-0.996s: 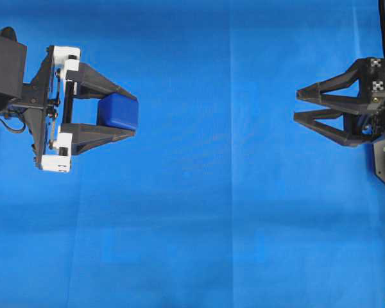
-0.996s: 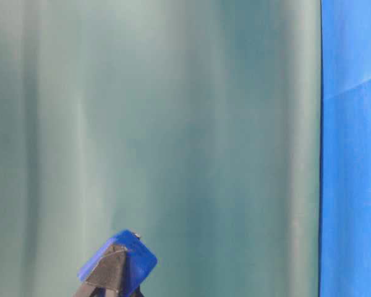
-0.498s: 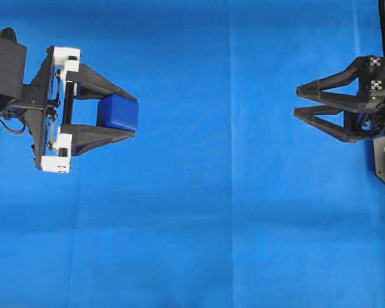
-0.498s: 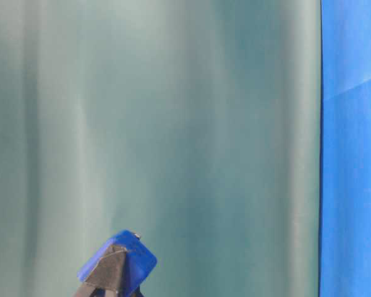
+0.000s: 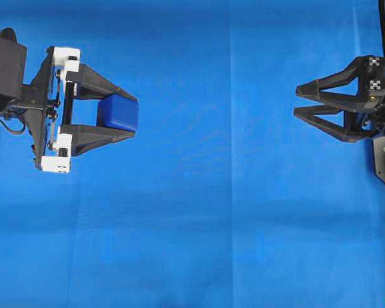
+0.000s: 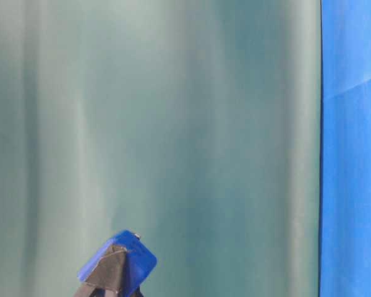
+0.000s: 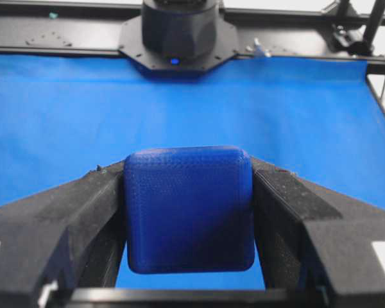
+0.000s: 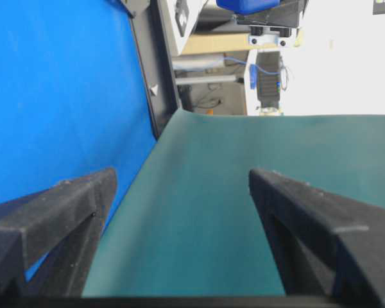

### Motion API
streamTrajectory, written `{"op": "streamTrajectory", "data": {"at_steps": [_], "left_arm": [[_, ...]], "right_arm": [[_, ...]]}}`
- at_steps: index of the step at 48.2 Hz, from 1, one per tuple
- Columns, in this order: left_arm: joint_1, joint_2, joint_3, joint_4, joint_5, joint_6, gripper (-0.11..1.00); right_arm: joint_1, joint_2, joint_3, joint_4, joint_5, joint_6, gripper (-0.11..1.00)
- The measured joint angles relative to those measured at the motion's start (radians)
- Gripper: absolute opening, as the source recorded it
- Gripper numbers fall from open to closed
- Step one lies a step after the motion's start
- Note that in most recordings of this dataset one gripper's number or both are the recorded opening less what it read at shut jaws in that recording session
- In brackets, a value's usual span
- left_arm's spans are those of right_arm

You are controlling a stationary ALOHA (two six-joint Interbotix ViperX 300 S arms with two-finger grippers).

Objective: Handover the blue block to the right arm after grasping it with the left arm, then place it in the designated position.
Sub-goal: 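Open the right gripper and move it onto the cube's exposed end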

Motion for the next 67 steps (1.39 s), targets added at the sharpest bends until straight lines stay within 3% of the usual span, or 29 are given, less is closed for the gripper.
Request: {"op": "streamTrajectory", "data": {"at_steps": [19, 36, 52, 67], "left_arm": [[0.000, -0.002, 0.000, 0.000, -0.002, 0.000, 0.49], [0.000, -0.002, 0.000, 0.000, -0.002, 0.000, 0.49], [0.000, 0.000, 0.000, 0.000, -0.003, -0.002, 0.49], [-0.002, -0.002, 0.000, 0.000, -0.002, -0.002, 0.49]], "right_arm": [[0.000, 0.012, 0.000, 0.000, 0.000, 0.000, 0.93], [0.000, 0.114, -0.054, 0.000, -0.002, 0.000, 0.93], [-0.035, 0.360, -0.222, -0.002, -0.092, -0.003, 0.93], [-0.057, 0.627, -0.442, -0.005, -0.216, -0.075, 0.93]]}}
